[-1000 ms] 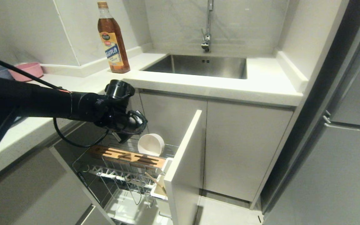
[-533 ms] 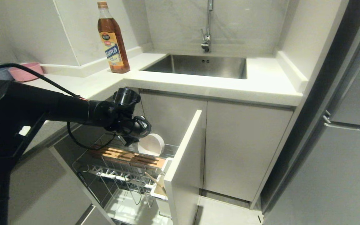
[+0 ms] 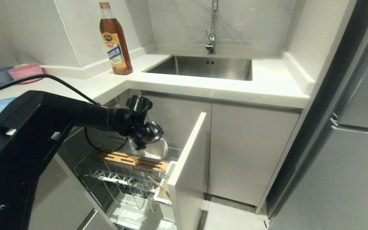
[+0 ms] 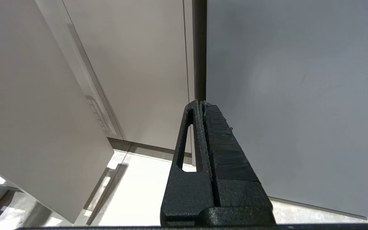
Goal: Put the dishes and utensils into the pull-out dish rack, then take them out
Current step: Take the bowl out of the cupboard
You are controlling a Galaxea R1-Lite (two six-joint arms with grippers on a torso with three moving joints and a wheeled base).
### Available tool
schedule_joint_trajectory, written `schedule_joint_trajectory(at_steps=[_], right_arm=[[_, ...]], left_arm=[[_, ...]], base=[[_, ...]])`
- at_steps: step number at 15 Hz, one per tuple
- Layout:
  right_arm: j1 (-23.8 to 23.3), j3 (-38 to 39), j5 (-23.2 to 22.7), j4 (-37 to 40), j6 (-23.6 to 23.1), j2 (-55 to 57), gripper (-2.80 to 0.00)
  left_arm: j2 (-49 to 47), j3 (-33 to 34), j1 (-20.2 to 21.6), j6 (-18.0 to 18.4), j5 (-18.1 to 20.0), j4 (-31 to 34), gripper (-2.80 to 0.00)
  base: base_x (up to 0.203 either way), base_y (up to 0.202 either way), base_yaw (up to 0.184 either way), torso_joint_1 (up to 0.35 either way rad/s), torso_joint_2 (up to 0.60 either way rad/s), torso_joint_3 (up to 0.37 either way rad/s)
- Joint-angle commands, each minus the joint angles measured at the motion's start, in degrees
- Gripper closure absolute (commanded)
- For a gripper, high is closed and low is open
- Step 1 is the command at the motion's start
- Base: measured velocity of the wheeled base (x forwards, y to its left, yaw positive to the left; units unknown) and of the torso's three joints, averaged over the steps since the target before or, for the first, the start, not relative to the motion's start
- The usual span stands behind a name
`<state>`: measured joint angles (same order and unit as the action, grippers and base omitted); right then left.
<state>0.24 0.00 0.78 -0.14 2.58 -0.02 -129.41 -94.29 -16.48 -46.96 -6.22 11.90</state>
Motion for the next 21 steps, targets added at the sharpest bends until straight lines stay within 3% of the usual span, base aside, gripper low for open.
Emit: schedule_joint_trajectory(at_steps=[1,11,12,21], right_arm=[[0.0,0.0,0.0,0.0,0.0,0.0,0.0],[0.0,0.0,0.0,0.0,0.0,0.0,0.0],[0.0,0.0,0.0,0.0,0.0,0.0,0.0],[0.0,0.0,0.0,0.0,0.1,0.0,0.0]], left_arm=[[-2.4,-0.9,-0.3,0.1,-0.1,-0.1,-2.8],[-5.0,-1.6,-0.3,1.9,-0.3,-4.1,-2.8],[-5.0,-1.6,-0.4,1.9,-0.3,-4.0,0.0],[-2.8,-1.2,-0.6,1.6,-0.7,-3.4,0.0]], base=[[0.0,0.0,0.0,0.0,0.0,0.0],[0.0,0.0,0.0,0.0,0.0,0.0],[0.0,0.0,0.0,0.0,0.0,0.0],[0.0,0.0,0.0,0.0,0.0,0.0]])
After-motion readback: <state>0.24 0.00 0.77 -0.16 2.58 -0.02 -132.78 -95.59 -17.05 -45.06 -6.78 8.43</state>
